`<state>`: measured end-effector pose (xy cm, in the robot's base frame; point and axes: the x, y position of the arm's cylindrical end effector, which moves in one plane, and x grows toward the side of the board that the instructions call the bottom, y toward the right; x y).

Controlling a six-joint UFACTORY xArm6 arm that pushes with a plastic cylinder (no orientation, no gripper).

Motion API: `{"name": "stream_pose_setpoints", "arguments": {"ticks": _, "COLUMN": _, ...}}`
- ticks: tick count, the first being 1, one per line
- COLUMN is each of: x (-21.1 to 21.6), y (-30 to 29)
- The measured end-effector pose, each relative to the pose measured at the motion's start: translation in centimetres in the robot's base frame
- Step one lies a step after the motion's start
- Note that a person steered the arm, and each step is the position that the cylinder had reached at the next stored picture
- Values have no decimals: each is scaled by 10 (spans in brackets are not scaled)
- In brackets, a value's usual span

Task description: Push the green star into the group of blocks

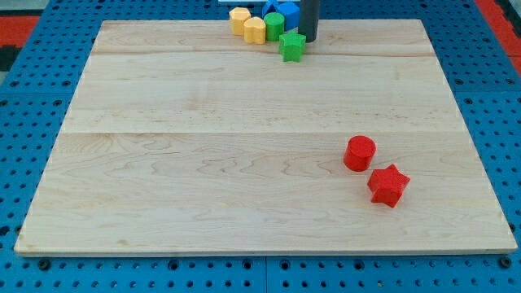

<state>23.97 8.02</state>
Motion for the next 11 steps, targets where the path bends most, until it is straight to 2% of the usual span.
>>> {"name": "stream_pose_setpoints", "arguments": {"ticks": 1, "x": 14, "y": -16}}
{"name": "stream_pose_setpoints", "arguments": {"ticks": 3, "x": 36, "y": 4}}
{"name": "stream_pose_setpoints", "arguments": {"ticks": 5, "x": 42, "y": -47}}
{"name": "stream_pose_setpoints", "arguments": {"ticks": 7, "x": 73, "y": -49}}
{"name": "stream_pose_setpoints", "arguments": {"ticks": 8, "x": 69, "y": -82}}
{"name": "stream_pose_setpoints", "arguments": {"ticks": 11, "x": 23, "y": -80}}
